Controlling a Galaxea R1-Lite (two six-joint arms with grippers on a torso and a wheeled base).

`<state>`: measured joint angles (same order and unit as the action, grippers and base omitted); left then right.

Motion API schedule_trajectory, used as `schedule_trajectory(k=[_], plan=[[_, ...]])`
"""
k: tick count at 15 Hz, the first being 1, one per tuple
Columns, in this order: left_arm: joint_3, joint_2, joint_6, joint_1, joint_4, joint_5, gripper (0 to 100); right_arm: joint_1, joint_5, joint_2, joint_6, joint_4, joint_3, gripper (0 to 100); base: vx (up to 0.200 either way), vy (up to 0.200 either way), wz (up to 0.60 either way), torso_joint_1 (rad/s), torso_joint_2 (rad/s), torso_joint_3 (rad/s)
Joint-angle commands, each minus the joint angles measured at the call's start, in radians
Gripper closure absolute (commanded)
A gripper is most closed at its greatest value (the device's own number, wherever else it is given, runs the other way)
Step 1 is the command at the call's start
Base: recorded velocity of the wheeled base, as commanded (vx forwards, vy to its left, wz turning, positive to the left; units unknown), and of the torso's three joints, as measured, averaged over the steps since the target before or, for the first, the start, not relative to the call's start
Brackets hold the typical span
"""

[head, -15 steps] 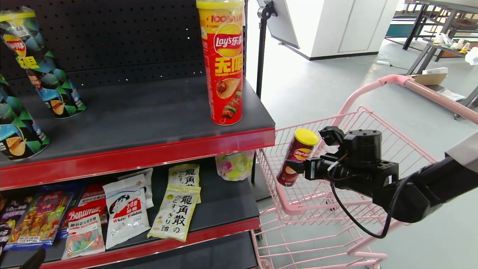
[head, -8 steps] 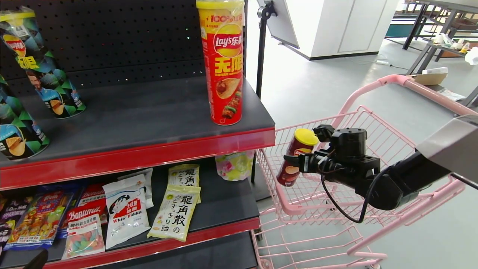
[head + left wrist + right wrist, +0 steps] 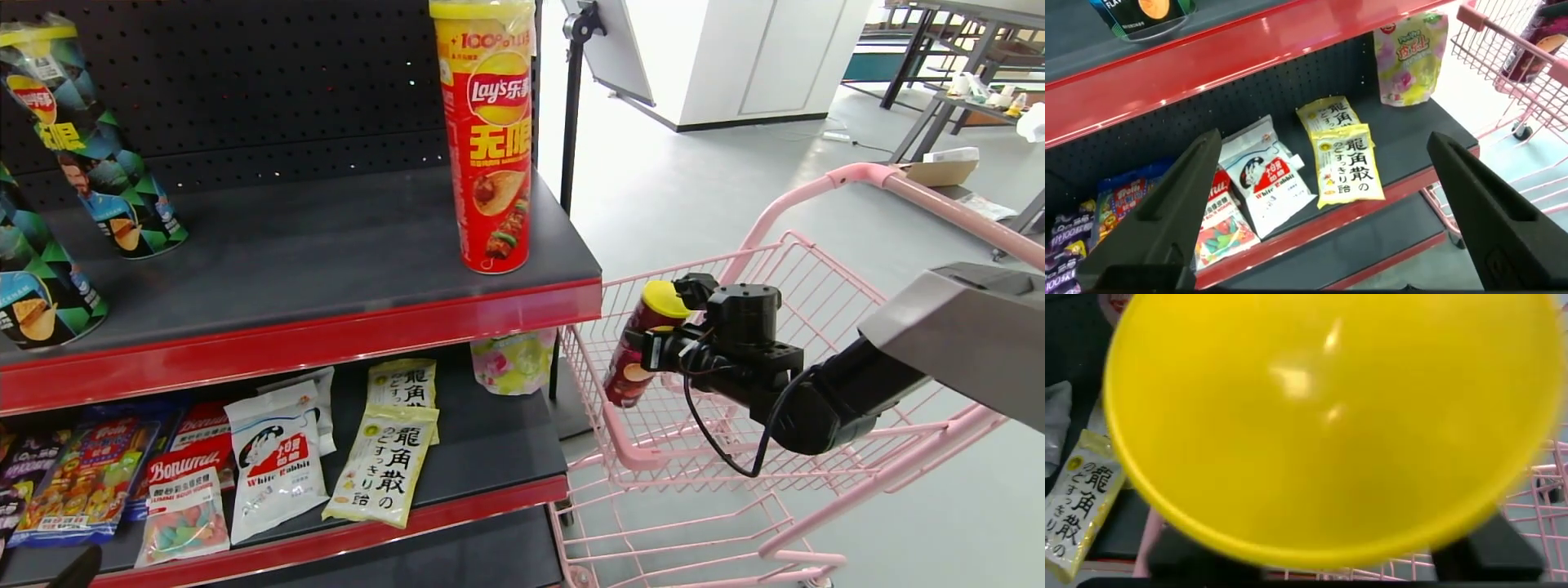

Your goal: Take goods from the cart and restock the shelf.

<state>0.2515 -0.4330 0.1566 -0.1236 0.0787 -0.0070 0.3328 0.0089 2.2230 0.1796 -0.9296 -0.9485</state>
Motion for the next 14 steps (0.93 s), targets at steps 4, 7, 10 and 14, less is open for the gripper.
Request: schedule_trajectory(k=[4, 7, 10, 14], plan=[[0.008, 0.002, 0.004, 0.001, 0.001, 0.001, 0, 0.009, -0.006, -0.043, 0.008, 0.000, 0.022, 100, 0.000, 0.000, 0.00, 0.000, 0.00, 0.000], [0.040, -0.003, 0.006, 0.001, 0.001, 0.007, 0, 0.002, -0.004, -0.207, -0.037, 0.021, 0.059, 100, 0.000, 0.000, 0.00, 0.000, 0.00, 0.000], [0.071, -0.003, 0.024, -0.001, 0.001, 0.005, 0, -0.057, 0.003, -0.537, -0.107, 0.262, 0.045, 100, 0.000, 0.000, 0.00, 0.000, 0.00, 0.000], [0.078, -0.012, 0.046, -0.001, -0.008, 0.004, 0, -0.077, 0.003, -0.882, -0.167, 0.756, 0.017, 100, 0.000, 0.000, 0.00, 0.000, 0.00, 0.000]])
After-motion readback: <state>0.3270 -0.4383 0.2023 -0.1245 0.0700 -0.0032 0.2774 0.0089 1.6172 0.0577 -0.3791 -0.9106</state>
